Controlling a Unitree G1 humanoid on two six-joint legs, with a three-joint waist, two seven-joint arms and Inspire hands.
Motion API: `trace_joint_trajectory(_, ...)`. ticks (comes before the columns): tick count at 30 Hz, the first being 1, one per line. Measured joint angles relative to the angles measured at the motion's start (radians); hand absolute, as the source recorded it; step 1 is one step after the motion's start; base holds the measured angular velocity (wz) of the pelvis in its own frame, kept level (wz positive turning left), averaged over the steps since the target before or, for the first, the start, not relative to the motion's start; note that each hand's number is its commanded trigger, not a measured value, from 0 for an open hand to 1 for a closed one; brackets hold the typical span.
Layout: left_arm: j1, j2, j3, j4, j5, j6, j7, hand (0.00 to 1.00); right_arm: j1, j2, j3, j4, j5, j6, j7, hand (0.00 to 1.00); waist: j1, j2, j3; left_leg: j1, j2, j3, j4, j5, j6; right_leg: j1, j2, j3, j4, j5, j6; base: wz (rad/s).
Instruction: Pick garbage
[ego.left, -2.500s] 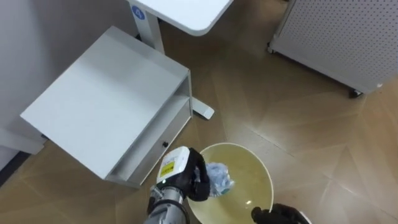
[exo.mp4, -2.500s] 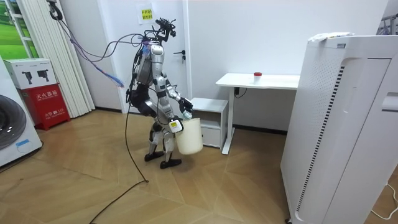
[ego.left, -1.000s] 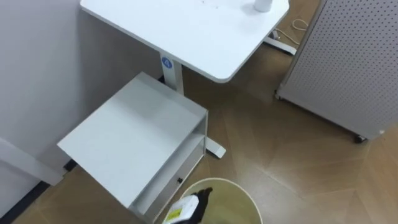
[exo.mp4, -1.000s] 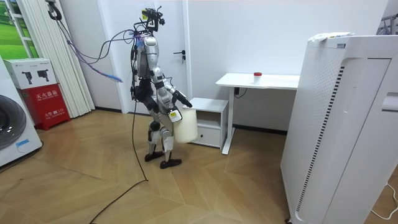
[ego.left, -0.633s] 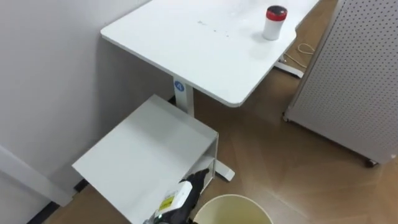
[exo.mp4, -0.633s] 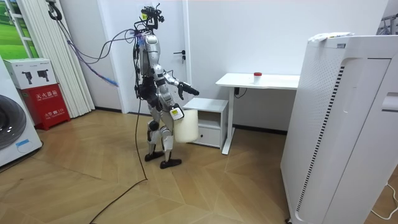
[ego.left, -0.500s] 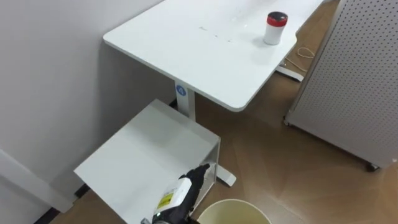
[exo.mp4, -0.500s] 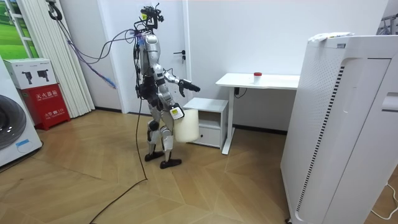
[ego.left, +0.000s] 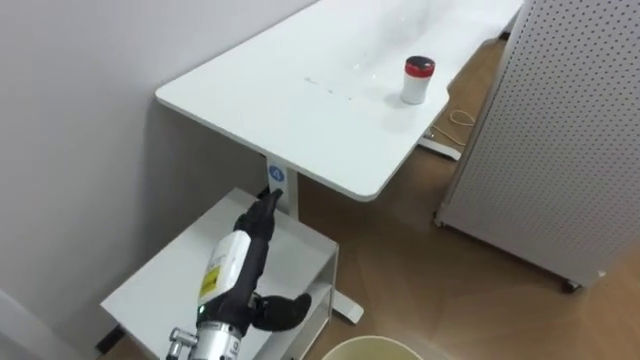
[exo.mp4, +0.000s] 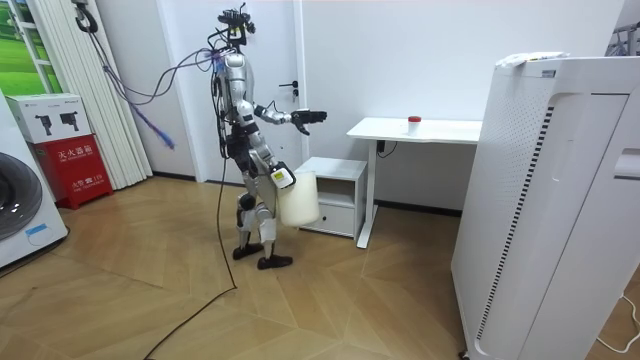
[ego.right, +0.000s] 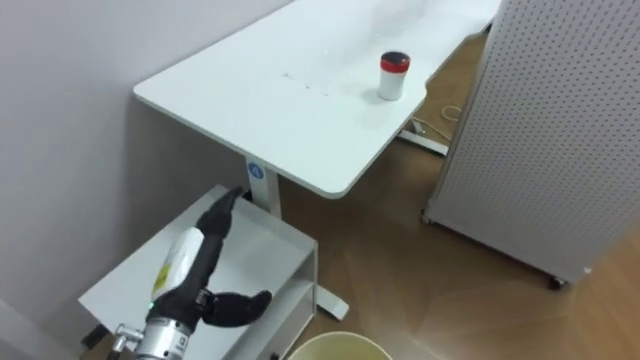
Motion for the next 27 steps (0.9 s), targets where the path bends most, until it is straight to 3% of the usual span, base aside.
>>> trace_joint_trajectory(8,0.006,0.002,0.000,-0.059,-0.127,-0.001,-0.002,0.00,0.004,-0.002,0.009,-0.013,-0.052,0.000,0.005,1.00,0.002,0.003,0.0031,0.050,0.019,0.045,-0.012,-0.015,-0.013,0.039,0.019,-0.029,-0.020,0.005,-0.011,-0.16)
trace_joint_trajectory(11,0.019,0.001,0.000,-0.063,-0.149,0.000,-0.006,0.00,0.009,-0.003,0.006,-0.017,-0.050,0.001,0.010,1.00,0.001,0.003,0.0050,0.063,0.029,0.060,-0.002,-0.027,-0.021,0.048,0.023,-0.061,-0.013,-0.005,-0.026,-0.13)
trace_joint_trajectory(16,0.025,-0.013,0.019,-0.065,-0.192,0.001,-0.016,0.00,0.017,-0.002,0.008,-0.022,-0.051,0.001,0.018,1.00,0.001,0.001,0.0129,0.052,0.072,0.089,0.138,-0.090,-0.054,0.048,0.019,-0.131,0.071,-0.078,-0.064,-0.18)
trace_joint_trajectory(17,0.024,-0.019,0.030,-0.071,-0.205,0.001,-0.021,0.00,0.017,0.000,0.009,-0.023,-0.051,0.001,0.020,1.00,-0.002,-0.007,0.0185,0.039,0.085,0.089,0.210,-0.105,-0.069,0.044,0.014,-0.122,0.106,-0.119,-0.072,-0.16)
trace_joint_trajectory(19,0.026,-0.025,0.038,-0.072,-0.208,0.001,-0.027,0.00,0.023,-0.002,0.008,-0.022,-0.054,0.001,0.021,1.00,-0.006,-0.015,0.0214,-0.007,0.116,0.066,0.376,-0.109,-0.077,0.046,0.022,-0.093,0.143,-0.163,-0.069,-0.22)
trace_joint_trajectory(20,0.028,-0.034,0.039,-0.072,-0.208,0.001,-0.026,0.00,0.024,-0.009,0.007,-0.023,-0.055,0.001,0.021,1.00,0.000,-0.009,0.0195,-0.056,0.144,0.030,0.507,-0.096,-0.091,0.048,0.036,-0.077,0.158,-0.175,-0.080,-0.49)
trace_joint_trajectory(21,0.028,-0.039,0.039,-0.074,-0.222,0.000,-0.024,0.00,0.026,-0.014,0.007,-0.033,-0.055,0.001,0.020,1.00,0.001,-0.004,0.0164,-0.112,0.164,-0.010,0.624,-0.063,-0.103,0.051,0.052,-0.058,0.175,-0.184,-0.093,-0.54)
trace_joint_trajectory(22,0.028,-0.040,0.039,-0.075,-0.231,0.000,-0.023,0.00,0.027,-0.016,0.007,-0.040,-0.057,0.001,0.019,1.00,-0.001,-0.003,0.0159,-0.139,0.170,-0.029,0.676,-0.038,-0.100,0.052,0.057,-0.050,0.183,-0.187,-0.100,-0.53)
trace_joint_trajectory(23,0.029,-0.042,0.037,-0.074,-0.252,0.000,-0.023,0.00,0.028,-0.017,0.007,-0.044,-0.063,0.001,0.018,1.00,-0.002,-0.004,0.0160,-0.185,0.175,-0.068,0.763,0.024,-0.096,0.059,0.070,-0.031,0.190,-0.193,-0.112,-0.48)
trace_joint_trajectory(24,0.030,-0.044,0.036,-0.074,-0.269,0.000,-0.023,0.00,0.031,-0.019,0.007,-0.044,-0.068,0.001,0.013,1.00,0.001,-0.002,0.0138,-0.223,0.172,-0.120,0.817,0.055,-0.095,0.070,0.083,-0.016,0.189,-0.197,-0.122,-0.47)
trace_joint_trajectory(25,0.028,-0.046,0.036,-0.075,-0.273,-0.001,-0.023,0.00,0.032,-0.021,0.006,-0.044,-0.068,0.001,0.009,1.00,0.002,-0.003,0.0141,-0.242,0.170,-0.142,0.835,0.051,-0.095,0.074,0.087,-0.012,0.191,-0.198,-0.123,-0.48)
trace_joint_trajectory(27,0.030,-0.045,0.039,-0.075,-0.278,-0.002,-0.014,0.00,0.034,-0.027,0.001,-0.043,-0.075,0.003,-0.007,1.00,0.022,-0.015,0.0148,-0.322,0.142,-0.202,0.807,0.034,-0.075,0.079,0.110,0.045,0.206,-0.215,-0.137,-0.67)
